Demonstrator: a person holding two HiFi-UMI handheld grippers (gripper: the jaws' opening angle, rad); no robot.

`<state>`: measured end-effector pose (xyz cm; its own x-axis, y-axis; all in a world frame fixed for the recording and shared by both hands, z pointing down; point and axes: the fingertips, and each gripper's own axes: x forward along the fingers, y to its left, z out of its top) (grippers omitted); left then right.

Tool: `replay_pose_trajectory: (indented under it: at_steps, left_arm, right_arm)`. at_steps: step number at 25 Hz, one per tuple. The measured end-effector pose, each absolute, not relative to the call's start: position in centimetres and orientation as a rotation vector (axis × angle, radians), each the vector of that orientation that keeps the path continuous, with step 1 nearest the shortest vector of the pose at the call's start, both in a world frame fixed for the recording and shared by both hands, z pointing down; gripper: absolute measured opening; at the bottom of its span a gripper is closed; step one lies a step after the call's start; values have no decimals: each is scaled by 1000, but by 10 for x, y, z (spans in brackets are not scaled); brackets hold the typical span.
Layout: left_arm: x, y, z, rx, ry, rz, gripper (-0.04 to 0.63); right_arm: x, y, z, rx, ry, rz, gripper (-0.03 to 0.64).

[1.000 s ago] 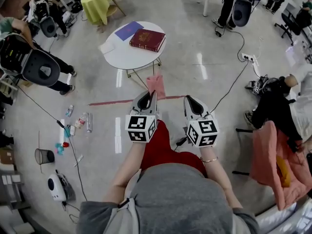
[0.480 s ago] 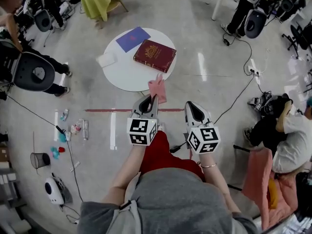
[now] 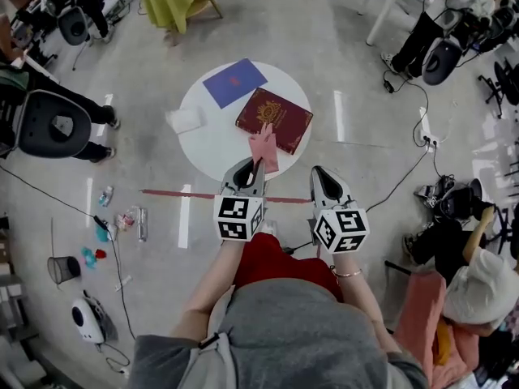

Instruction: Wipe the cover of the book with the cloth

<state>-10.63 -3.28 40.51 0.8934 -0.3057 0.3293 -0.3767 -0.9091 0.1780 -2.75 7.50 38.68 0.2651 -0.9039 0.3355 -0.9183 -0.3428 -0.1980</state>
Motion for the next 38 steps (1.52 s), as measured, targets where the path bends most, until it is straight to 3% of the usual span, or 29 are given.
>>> replay_pose_trajectory:
  at_steps: [17,38]
  left_arm:
    - [-80,-82,413,2779,-571,417,32]
    - [-8,-148,434,2328,-1345,428,32]
  right_arm:
    - [1,3,394,2343,-1852,594,29]
    - [136,-111,436,1634,-2290,686,29]
